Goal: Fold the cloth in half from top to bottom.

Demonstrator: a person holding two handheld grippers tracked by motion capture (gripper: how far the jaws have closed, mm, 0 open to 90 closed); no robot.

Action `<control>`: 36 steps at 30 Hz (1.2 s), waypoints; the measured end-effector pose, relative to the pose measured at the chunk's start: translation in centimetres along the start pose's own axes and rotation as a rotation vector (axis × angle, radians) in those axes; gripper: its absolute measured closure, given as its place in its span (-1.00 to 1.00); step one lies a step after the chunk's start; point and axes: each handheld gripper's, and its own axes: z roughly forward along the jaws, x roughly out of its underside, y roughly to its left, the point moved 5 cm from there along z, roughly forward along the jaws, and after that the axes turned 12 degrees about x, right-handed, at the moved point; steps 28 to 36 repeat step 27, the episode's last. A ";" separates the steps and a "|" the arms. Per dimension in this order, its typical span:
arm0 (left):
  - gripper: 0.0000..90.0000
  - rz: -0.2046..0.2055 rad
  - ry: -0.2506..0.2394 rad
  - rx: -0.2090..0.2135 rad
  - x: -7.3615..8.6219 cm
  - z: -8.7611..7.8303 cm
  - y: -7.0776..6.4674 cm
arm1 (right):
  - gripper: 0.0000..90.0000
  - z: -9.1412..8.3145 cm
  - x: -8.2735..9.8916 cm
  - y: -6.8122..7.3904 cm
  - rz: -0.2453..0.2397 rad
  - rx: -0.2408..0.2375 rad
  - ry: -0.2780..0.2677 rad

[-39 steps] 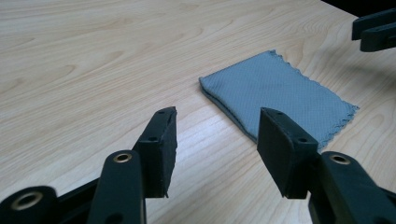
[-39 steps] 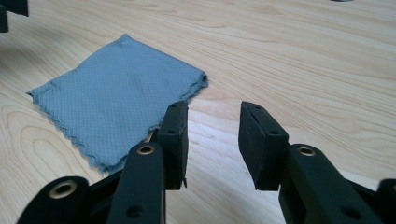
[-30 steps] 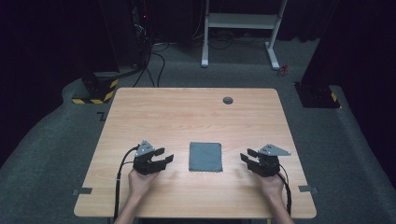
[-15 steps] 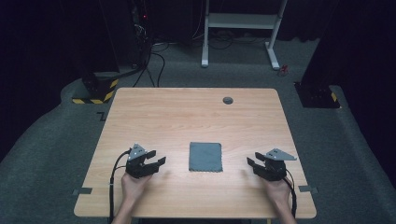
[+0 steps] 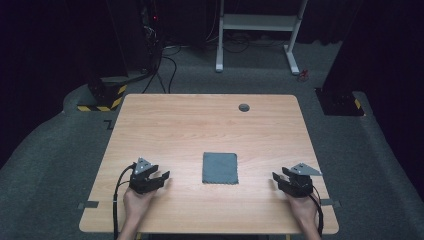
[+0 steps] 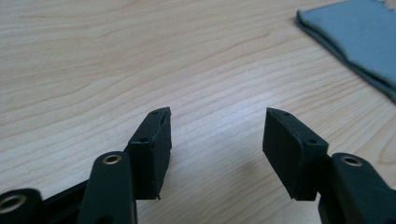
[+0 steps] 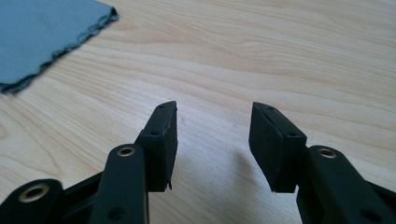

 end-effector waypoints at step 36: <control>-0.26 0.034 0.055 -0.035 0.2 0.3 0.1 | -0.14 0.3 0.7 0.0 -0.016 0.016 0.083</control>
